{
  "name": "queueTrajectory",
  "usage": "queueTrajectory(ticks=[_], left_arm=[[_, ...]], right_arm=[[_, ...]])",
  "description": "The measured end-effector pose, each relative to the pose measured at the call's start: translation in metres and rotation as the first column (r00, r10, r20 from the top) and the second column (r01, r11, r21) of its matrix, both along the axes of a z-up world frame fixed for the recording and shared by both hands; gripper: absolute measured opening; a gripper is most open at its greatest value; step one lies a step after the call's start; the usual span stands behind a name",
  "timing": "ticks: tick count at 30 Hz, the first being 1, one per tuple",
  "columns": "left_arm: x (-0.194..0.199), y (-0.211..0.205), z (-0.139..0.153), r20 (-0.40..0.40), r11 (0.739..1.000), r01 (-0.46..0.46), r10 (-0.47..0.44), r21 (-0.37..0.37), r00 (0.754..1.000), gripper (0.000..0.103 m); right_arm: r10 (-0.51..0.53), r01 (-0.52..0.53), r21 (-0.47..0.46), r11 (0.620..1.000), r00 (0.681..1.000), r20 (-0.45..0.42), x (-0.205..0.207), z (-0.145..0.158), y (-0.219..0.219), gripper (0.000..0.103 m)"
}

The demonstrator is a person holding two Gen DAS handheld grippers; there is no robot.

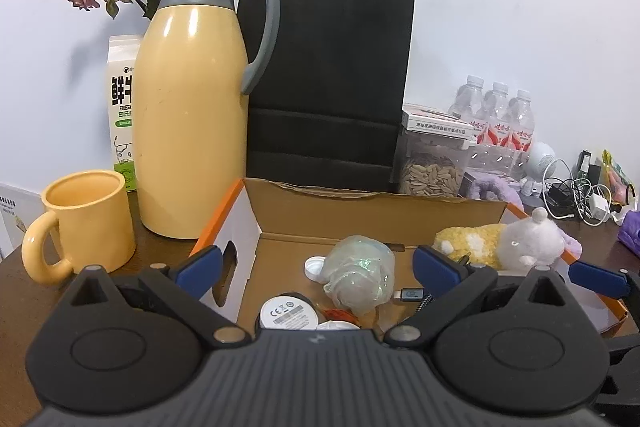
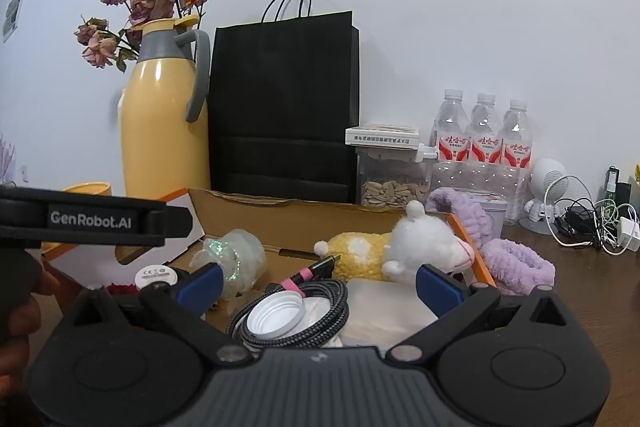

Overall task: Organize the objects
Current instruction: 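Lower the white cap into the box and open the right gripper, then reach down and grasp the navy blue pouch with the left gripper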

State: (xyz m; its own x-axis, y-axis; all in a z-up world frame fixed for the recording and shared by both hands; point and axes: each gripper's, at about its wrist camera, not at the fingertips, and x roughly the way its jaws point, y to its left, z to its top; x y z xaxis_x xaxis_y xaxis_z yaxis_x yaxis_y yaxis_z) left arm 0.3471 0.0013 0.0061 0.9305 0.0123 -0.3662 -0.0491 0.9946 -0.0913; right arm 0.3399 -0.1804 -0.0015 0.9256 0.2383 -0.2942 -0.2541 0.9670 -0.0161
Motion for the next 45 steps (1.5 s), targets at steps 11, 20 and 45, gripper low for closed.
queueTrajectory(ticks=[11,20,45], left_arm=[[-0.010,0.002,-0.002,-0.007,0.999,-0.041,0.041,0.000,0.999,0.103],[-0.043,0.001,0.000,-0.095,0.999,-0.050,0.050,0.000,0.994,0.103],[-0.190,-0.048,0.002,-0.393,0.991,0.131,-0.117,0.008,0.912,0.103]], right_arm=[[-0.022,0.024,-0.033,0.999,0.998,0.057,-0.015,0.001,0.001,0.103],[-0.032,0.038,-0.065,0.997,0.995,0.092,-0.050,0.005,-0.012,0.103],[0.080,-0.104,-0.112,0.988,0.977,-0.199,-0.177,0.006,-0.086,0.103]])
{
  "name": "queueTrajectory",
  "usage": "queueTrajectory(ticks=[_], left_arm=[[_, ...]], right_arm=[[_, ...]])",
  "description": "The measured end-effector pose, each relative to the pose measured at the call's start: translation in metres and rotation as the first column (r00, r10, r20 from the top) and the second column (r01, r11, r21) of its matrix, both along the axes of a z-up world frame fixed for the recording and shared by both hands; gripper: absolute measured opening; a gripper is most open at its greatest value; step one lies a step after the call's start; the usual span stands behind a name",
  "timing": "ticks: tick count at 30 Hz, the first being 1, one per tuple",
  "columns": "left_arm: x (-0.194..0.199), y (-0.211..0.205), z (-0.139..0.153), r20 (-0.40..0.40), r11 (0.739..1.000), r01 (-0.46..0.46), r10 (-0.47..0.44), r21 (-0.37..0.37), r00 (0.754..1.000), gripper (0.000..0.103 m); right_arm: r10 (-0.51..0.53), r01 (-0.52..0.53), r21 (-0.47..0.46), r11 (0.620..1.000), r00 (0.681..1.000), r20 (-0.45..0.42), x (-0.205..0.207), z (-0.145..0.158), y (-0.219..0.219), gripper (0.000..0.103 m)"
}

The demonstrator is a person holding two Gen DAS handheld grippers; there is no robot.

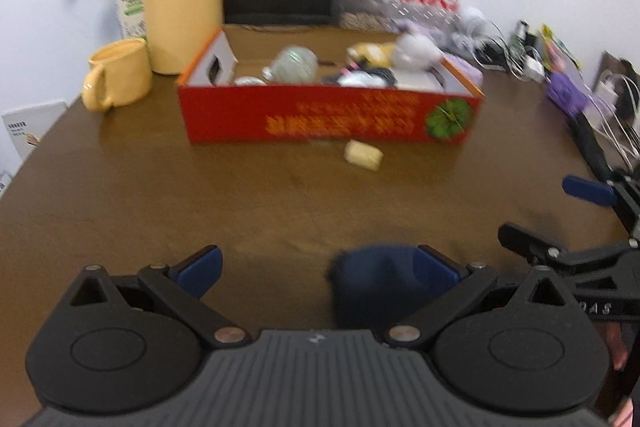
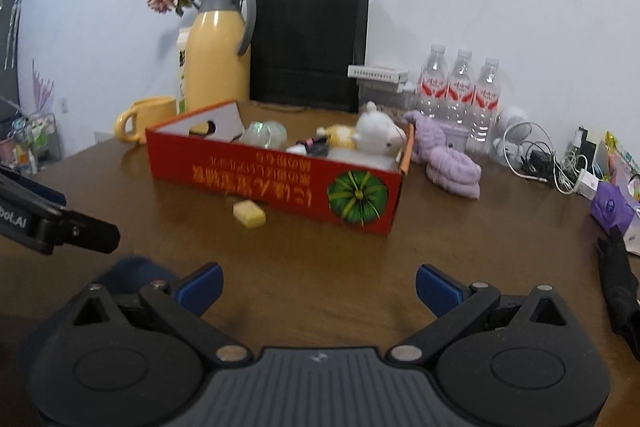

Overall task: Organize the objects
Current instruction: 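Reach down and grasp the navy blue pouch with the left gripper, then grasp the small yellow block with the right gripper while the left gripper holds the pouch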

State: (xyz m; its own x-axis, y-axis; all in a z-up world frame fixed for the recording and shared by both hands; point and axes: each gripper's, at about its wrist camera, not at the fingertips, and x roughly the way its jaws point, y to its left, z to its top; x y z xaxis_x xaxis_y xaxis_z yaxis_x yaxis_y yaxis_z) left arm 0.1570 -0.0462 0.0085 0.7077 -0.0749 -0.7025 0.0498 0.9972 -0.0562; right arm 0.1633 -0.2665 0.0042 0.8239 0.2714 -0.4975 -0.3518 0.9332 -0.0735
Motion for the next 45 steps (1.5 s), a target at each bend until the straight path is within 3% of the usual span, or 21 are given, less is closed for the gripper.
queueTrajectory(ticks=[11,18,29,30,32,33,45], left_arm=[[-0.008,-0.030,-0.025,-0.139,0.999,0.036,-0.037,-0.010,0.990,0.103],[-0.002,-0.041,-0.039,-0.183,0.999,0.007,0.002,0.048,0.983,0.103],[-0.004,-0.042,-0.042,-0.153,0.997,-0.013,0.024,0.071,0.988,0.102],[-0.005,-0.043,-0.041,-0.148,0.997,-0.008,0.018,0.070,0.989,0.100],[-0.009,-0.045,-0.038,-0.127,0.998,0.019,-0.010,0.068,0.992,0.076],[-0.011,-0.046,-0.035,-0.120,0.997,0.033,-0.024,0.067,0.993,0.071],[-0.008,-0.036,-0.030,-0.096,0.998,0.056,-0.052,0.038,0.994,0.064]], right_arm=[[0.034,-0.039,-0.089,0.995,0.998,-0.057,-0.020,-0.004,-0.016,0.103],[0.060,-0.066,-0.111,0.992,0.996,-0.061,-0.022,-0.004,-0.016,0.103],[0.068,-0.075,-0.102,0.992,0.995,-0.069,-0.016,-0.006,-0.013,0.103],[0.070,-0.077,-0.104,0.992,0.995,-0.070,-0.015,-0.006,-0.012,0.103],[0.072,-0.079,-0.108,0.991,0.995,-0.071,-0.013,-0.006,-0.010,0.103],[0.072,-0.080,-0.110,0.991,0.995,-0.071,-0.012,-0.005,-0.009,0.103],[0.082,-0.088,-0.085,0.992,0.994,-0.074,0.003,-0.004,0.010,0.103]])
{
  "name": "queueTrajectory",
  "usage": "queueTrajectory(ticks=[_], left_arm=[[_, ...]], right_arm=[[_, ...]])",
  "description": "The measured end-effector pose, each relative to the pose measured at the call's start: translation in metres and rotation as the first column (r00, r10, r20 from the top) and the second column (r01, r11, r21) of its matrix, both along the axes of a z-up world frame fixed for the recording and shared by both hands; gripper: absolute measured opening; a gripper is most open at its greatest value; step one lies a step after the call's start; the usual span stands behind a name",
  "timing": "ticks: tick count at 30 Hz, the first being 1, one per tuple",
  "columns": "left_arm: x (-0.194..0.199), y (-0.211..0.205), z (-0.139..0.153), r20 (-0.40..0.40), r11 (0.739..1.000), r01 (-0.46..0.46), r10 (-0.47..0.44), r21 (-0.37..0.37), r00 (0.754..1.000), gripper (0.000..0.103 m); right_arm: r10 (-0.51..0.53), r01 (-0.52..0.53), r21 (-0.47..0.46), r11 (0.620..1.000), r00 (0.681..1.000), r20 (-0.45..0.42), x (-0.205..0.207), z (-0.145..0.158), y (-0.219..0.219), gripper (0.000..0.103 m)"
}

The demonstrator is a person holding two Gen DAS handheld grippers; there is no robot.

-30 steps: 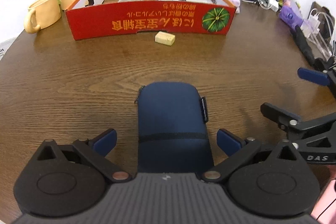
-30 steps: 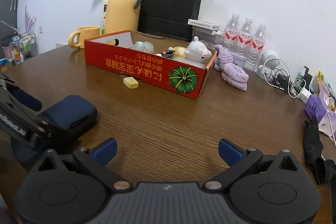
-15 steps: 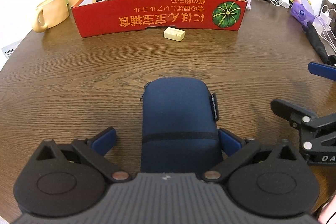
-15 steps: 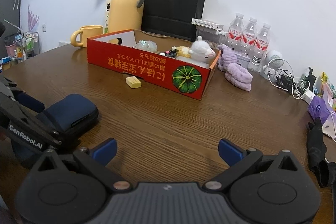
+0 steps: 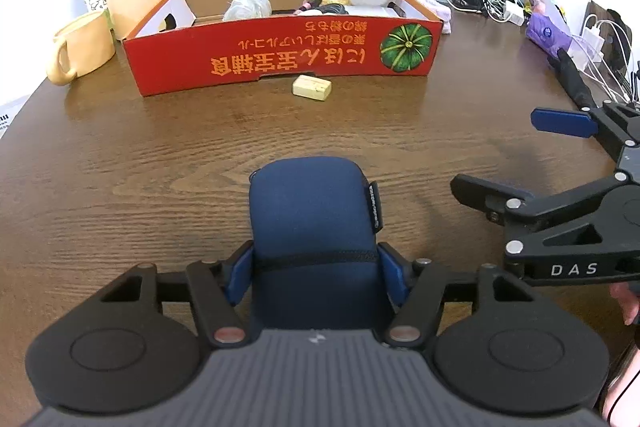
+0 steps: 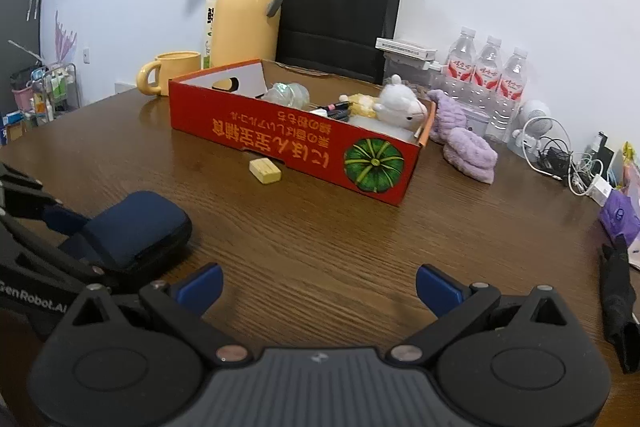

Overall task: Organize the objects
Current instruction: 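Grasp the small yellow block with the right gripper while the left gripper holds the pouch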

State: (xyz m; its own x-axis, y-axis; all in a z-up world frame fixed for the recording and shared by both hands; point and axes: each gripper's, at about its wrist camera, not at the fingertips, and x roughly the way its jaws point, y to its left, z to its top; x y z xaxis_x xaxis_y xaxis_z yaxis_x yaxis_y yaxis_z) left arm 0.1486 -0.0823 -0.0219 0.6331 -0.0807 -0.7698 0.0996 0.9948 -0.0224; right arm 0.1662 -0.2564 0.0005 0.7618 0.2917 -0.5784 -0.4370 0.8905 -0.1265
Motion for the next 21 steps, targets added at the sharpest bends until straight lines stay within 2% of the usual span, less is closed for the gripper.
queueTrajectory(ticks=[9,18,20,21], left_arm=[[0.019,0.042,0.013,0.053,0.995,-0.084,0.086,-0.048,0.995,0.064],[0.050,0.089,0.023,0.116,0.984,-0.154,0.163,-0.086,0.980,0.064],[0.056,0.096,0.023,0.124,0.983,-0.159,0.170,-0.092,0.978,0.064],[0.059,0.099,0.023,0.128,0.982,-0.161,0.173,-0.095,0.977,0.064]], right_arm=[[0.001,-0.001,0.022,1.000,1.000,0.003,0.025,0.003,0.027,0.103],[-0.011,0.011,0.035,0.999,1.000,-0.005,0.073,-0.005,0.074,0.103],[-0.020,0.020,0.039,0.999,1.000,-0.005,0.086,-0.009,0.084,0.098],[-0.023,0.023,0.042,0.999,1.000,-0.006,0.093,-0.010,0.088,0.092]])
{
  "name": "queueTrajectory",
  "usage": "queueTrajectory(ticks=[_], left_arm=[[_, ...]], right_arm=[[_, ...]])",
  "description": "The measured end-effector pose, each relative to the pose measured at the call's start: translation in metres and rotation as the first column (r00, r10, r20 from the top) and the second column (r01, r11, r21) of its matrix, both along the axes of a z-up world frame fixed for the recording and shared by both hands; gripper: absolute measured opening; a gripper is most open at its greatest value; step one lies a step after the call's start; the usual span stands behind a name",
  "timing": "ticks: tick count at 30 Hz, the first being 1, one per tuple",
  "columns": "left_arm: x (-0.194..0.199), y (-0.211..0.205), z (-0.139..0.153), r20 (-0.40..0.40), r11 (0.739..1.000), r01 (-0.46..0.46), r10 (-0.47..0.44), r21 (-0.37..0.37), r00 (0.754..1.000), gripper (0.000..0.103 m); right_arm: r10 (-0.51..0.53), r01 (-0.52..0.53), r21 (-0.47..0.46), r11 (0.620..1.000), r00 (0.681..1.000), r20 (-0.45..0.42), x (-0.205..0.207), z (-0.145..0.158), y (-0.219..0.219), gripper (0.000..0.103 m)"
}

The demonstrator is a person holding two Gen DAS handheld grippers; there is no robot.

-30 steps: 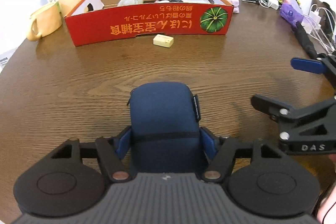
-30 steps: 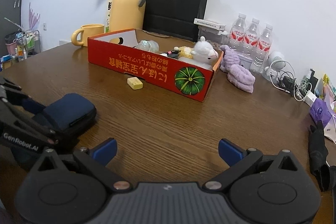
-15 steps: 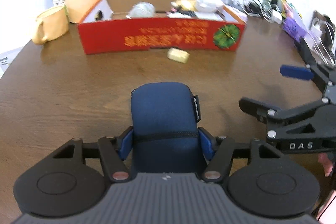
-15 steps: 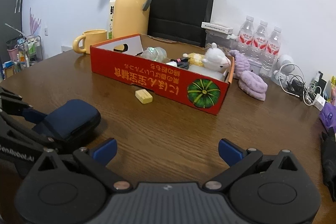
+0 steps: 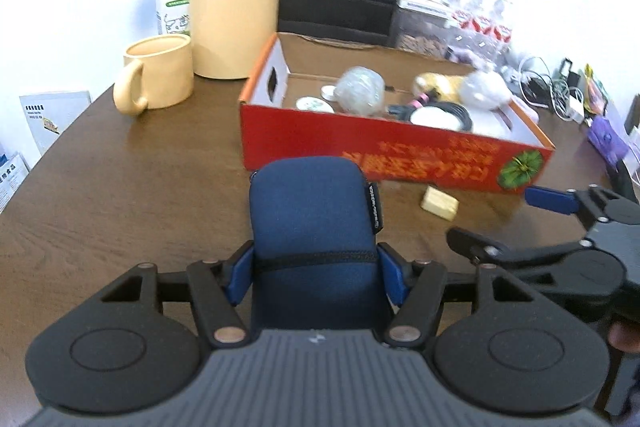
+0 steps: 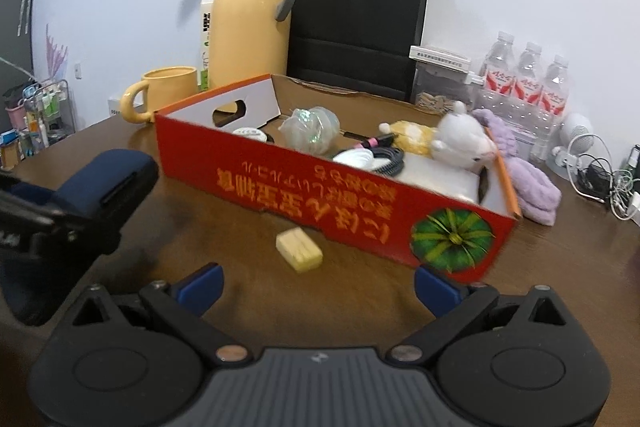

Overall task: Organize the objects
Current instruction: 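Grasp the small yellow block with the right gripper while the left gripper holds the pouch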

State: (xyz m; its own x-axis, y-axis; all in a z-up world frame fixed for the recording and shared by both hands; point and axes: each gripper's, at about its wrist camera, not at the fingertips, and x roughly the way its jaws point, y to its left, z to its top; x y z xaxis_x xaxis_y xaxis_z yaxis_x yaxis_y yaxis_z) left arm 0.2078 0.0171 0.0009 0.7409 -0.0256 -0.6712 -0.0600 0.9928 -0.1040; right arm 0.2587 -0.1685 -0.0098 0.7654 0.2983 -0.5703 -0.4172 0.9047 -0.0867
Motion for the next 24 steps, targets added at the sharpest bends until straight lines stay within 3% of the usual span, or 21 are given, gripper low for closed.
queueTrajectory(ticks=[6,9,10,12,24], left_arm=[[0.013,0.011,-0.001,0.025,1.000,0.000,0.001,-0.029,1.000,0.064],[0.018,0.014,-0.005,0.018,0.998,0.002,-0.001,-0.058,1.000,0.064],[0.020,0.014,-0.006,0.013,0.998,0.004,-0.003,-0.065,1.000,0.064],[0.022,0.013,-0.007,0.009,0.997,0.009,-0.009,-0.073,1.000,0.064],[0.017,0.017,0.003,0.034,0.998,0.014,-0.012,-0.054,0.999,0.064]], right_arm=[[-0.025,0.026,0.015,1.000,0.998,-0.056,0.033,-0.015,0.015,0.061],[-0.006,0.010,0.045,0.999,0.997,-0.073,0.033,-0.019,0.014,0.044],[0.006,-0.002,0.052,0.999,0.997,-0.073,0.032,-0.019,0.014,0.033],[0.016,-0.012,0.052,0.999,0.998,-0.066,0.029,-0.019,0.014,0.026],[0.070,-0.075,0.098,0.992,0.996,0.046,-0.001,-0.005,0.011,0.024]])
